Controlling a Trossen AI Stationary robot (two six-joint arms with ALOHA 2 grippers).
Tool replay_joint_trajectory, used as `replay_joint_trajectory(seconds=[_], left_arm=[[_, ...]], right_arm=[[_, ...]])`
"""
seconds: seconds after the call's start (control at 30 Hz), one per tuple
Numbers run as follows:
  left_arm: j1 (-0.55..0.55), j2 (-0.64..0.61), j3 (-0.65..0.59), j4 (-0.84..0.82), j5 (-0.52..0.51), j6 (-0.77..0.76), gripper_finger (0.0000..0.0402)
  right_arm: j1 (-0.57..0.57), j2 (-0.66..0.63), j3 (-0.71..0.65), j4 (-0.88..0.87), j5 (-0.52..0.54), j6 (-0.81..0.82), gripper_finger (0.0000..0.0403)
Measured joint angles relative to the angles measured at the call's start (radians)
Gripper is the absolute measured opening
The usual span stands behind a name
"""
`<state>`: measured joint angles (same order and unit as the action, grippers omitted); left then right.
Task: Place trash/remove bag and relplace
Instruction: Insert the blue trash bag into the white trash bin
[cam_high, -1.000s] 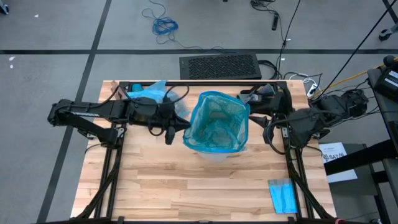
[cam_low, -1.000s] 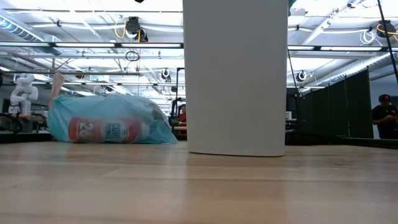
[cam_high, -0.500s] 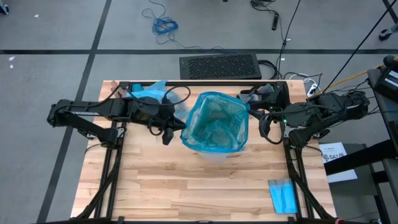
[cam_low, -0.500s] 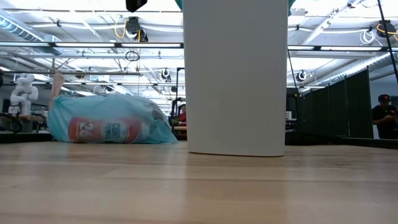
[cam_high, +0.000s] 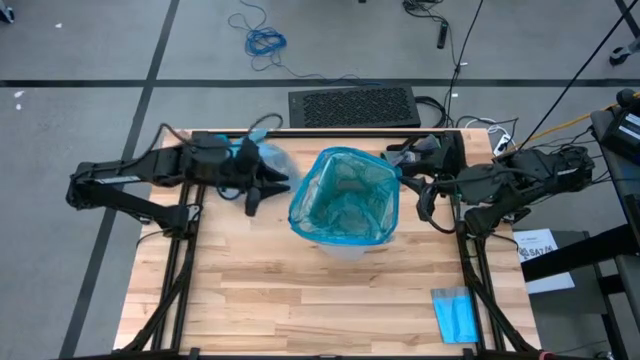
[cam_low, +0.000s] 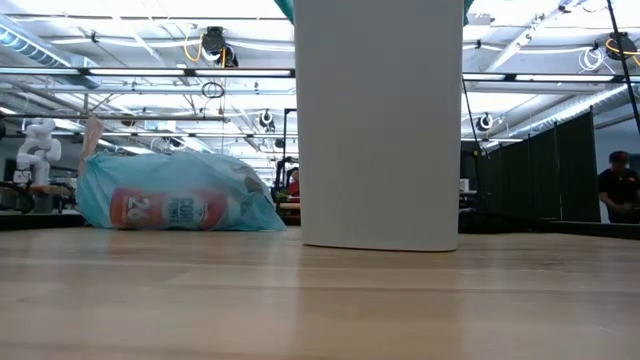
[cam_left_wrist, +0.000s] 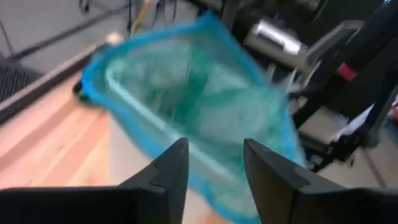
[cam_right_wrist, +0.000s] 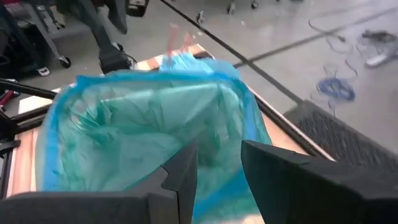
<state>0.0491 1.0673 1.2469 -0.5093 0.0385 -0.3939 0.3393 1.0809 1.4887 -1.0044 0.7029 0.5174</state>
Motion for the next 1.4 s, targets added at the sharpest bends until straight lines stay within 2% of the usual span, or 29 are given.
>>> replay_joint_trajectory(seconds=[0.1,0.2,0.47,0.97,1.2,1.4], left_arm=[[0.0,-0.022,0.0,0.064,0.067,0.011,0.0161],[-0.031,-0.01,0.001,0.069,0.102,-0.004,0.0156],[-0.091,0.076,0.0,0.037,0.102,-0.015,0.0115],[-0.106,0.136,0.0,0.022,0.027,0.017,0.0113],[-0.105,0.137,0.0,0.016,0.004,0.035,0.0113],[-0.102,0.137,0.0,-0.021,-0.043,0.038,0.0113]], right_arm=[[-0.006,0.001,0.0,0.072,0.001,-0.065,0.0118],[-0.066,0.018,0.001,0.137,-0.036,-0.121,0.0108],[-0.234,0.095,0.0,0.127,-0.2,-0.149,0.0008],[-0.338,0.105,-0.003,-0.075,-0.261,-0.102,0.0],[-0.373,0.099,-0.069,-0.055,-0.291,-0.091,0.0],[-0.407,0.098,-0.138,0.038,-0.311,-0.091,0.0]])
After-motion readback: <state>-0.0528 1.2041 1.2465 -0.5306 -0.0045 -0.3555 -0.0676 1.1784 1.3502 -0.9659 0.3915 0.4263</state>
